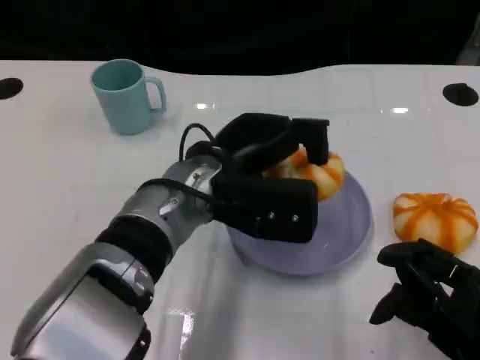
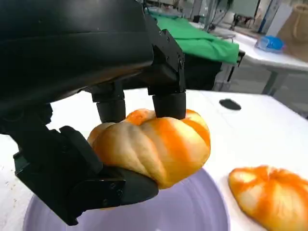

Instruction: Grasp the bread from the table and place it into the plate.

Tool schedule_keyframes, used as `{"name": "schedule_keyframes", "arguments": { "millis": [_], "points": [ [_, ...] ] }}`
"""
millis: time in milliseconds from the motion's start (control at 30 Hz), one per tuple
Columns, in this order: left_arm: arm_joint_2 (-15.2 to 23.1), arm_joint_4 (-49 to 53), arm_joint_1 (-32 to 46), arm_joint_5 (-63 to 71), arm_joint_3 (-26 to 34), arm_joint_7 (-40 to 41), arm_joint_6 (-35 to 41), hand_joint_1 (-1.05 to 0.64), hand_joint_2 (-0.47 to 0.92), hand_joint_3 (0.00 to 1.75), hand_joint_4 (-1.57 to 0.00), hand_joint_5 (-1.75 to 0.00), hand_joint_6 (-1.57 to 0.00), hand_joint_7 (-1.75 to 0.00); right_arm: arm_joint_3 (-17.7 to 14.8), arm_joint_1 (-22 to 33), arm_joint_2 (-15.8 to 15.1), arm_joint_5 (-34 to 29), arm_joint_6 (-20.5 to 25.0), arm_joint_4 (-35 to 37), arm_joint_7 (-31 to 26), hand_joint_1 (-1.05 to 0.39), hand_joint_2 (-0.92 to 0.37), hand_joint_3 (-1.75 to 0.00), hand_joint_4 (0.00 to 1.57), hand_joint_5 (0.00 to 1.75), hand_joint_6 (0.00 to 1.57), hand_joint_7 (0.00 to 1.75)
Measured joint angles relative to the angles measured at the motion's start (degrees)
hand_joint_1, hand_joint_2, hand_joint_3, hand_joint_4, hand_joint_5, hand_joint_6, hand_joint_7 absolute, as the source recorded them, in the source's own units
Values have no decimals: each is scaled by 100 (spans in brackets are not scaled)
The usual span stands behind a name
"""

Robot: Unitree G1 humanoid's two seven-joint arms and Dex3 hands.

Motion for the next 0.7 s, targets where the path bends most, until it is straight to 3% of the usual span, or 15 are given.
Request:
{"name": "schedule_keyframes", "arguments": {
  "millis": [67, 100, 133, 167, 200, 233, 267, 367, 400, 433, 533, 700],
  "points": [
    [4, 1, -23, 20, -10, -34, 33, -18, 66, 76, -76, -174, -84, -93, 0, 3, 0, 0, -2, 0, 20, -46, -92, -29, 59, 148, 53, 115],
    [9, 1, -41, 46, -33, -63, 52, -18, 67, 72, -75, -174, -85, -87, 0, 4, 0, -1, -11, 0, 32, -46, -92, -29, 59, 148, 53, 115],
    [12, 1, -57, 70, -50, -95, 72, -24, 79, 45, -68, -153, -80, -52, 0, 4, 0, -1, -18, 0, 39, -46, -92, -29, 59, 148, 54, 115],
    [22, 0, -75, 117, -82, -127, 87, -26, 86, 32, -66, -145, -81, -34, 0, 4, 0, -2, -23, 0, 40, -46, -92, -29, 59, 148, 54, 115],
    [40, 0, -98, 155, -132, -193, 92, -36, 89, 26, -58, -95, -71, -15, 0, 4, 0, -2, -23, 0, 40, -46, -92, -29, 58, 148, 54, 115],
    [59, 0, -118, 165, -155, -260, 92, -40, 91, 25, -57, -67, -67, -8, 0, 5, 0, -1, -22, 0, 38, -46, -92, -28, 58, 148, 54, 115],
    [88, 0, -144, 168, -176, -342, 85, -43, 92, 24, -57, -50, -64, -3, 0, 5, 1, 1, -18, -1, 35, -46, -92, -28, 58, 148, 54, 115],
    [181, 0, -210, 169, -209, -483, 66, -45, 92, 24, -57, -39, -62, 0, -2, 5, 0, 12, 0, -3, 27, -46, -92, -28, 58, 147, 55, 114],
    [201, 0, -213, 169, -214, -507, 65, -67, 92, 38, -39, -27, -45, 0, -2, 5, 1, 14, 1, -4, 27, -46, -92, -28, 58, 147, 55, 114],
    [218, -3, -220, 157, -217, -613, 72, -77, 92, 47, -31, -23, -39, 0, -2, 5, 1, 13, 2, -4, 26, -46, -92, -28, 59, 147, 54, 114],
    [296, -16, -275, 127, -221, -1324, 160, -88, 92, 56, -23, -17, -33, 0, -2, 4, 2, 12, -10, 3, 31, -46, -92, -28, 59, 147, 54, 114],
    [438, -135, -364, 37, -153, -1853, 226, -91, 92, 59, -22, -15, -33, 0, -2, 4, 1, 12, -11, 8, 32, -46, -92, -28, 59, 147, 54, 114]
  ]
}}
